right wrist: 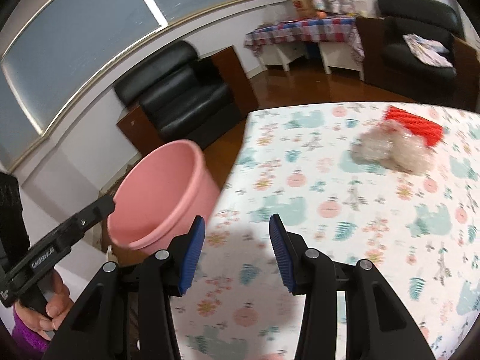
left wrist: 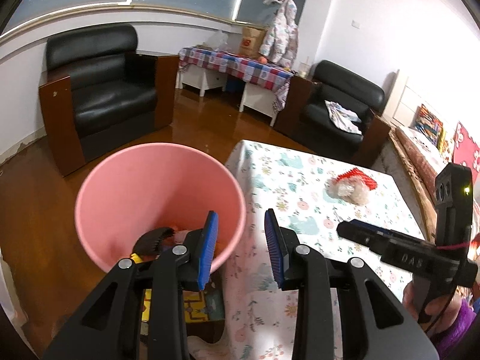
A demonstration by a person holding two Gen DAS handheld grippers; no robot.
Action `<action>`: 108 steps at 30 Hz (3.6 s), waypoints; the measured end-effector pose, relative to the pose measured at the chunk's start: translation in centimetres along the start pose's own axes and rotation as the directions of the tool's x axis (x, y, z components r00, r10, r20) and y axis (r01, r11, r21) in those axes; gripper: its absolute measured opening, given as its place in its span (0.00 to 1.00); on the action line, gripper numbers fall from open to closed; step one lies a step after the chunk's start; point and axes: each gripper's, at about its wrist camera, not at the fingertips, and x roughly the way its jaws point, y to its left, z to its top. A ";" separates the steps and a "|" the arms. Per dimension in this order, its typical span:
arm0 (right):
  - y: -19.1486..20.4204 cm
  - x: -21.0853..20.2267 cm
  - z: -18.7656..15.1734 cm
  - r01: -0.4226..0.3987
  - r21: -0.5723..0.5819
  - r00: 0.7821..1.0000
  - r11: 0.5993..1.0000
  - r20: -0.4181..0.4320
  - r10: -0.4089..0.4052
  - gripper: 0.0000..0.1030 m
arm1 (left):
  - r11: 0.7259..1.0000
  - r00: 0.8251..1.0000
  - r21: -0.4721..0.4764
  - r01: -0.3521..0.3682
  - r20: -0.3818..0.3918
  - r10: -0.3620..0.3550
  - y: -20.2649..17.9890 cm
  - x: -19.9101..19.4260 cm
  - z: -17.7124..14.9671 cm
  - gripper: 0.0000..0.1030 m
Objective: Collect trash
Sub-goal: 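Move both open grippers back to the red mesh and clear bag, then grasp the red foam mesh with right gripper while left gripper grasps clear plastic bag, then carry the clear bag and red foam mesh over the pink bin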
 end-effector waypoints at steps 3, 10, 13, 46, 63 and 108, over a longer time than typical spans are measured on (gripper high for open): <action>-2.8 -1.3 0.3 0.026 0.051 0.999 0.998 0.024 -0.027 0.43 | 1.000 1.000 0.014 0.024 -0.018 -0.024 -1.4 0.9 0.0 0.31; -8.0 -4.3 1.3 0.098 0.116 0.990 0.988 0.091 -0.109 0.43 | 0.995 0.995 0.063 0.082 -0.062 -0.078 -5.4 3.4 0.2 0.31; -10.4 -5.9 2.2 0.132 0.136 0.981 0.982 0.122 -0.149 0.43 | 0.991 0.994 0.091 0.095 -0.068 -0.089 -7.0 3.9 0.3 0.31; -18.7 0.5 7.4 -0.044 0.142 0.999 0.989 -0.013 0.046 0.07 | 0.988 0.985 0.122 0.095 -0.156 -0.075 -16.4 11.2 0.0 0.31; -17.6 -7.7 -0.4 0.119 0.242 0.989 0.963 0.053 -0.136 0.07 | 0.971 0.927 -0.056 0.232 -0.288 -0.239 -18.4 15.4 -0.5 0.31; -16.2 -2.7 -2.6 -0.003 0.232 0.991 0.973 -0.126 0.034 0.27 | 0.977 0.976 0.088 0.194 -0.119 -0.183 -16.2 10.9 0.3 0.10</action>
